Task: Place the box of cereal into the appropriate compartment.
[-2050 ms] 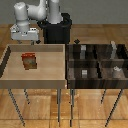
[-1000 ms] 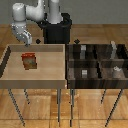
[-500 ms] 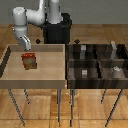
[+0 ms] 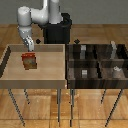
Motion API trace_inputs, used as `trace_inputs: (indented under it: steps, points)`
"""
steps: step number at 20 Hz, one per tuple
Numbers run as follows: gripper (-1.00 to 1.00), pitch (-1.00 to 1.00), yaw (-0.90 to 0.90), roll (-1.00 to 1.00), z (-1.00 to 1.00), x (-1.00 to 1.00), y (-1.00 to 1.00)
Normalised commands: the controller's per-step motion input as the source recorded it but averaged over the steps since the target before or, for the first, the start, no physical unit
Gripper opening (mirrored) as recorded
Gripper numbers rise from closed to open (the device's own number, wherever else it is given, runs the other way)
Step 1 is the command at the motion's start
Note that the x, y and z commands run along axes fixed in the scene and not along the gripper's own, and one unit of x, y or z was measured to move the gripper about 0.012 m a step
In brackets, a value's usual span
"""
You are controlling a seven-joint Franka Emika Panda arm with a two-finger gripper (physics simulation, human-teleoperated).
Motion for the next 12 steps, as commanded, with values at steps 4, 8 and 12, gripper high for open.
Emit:
trace_inputs:
  steps: [4, 8, 12]
  points:
    - [1.00, 0.00, 0.00, 0.00, 0.00, 0.00, 0.00]
    - [1.00, 0.00, 0.00, 0.00, 0.00, -0.08, -0.50]
    - [1.00, 0.00, 0.00, 0.00, 0.00, -0.25, 0.00]
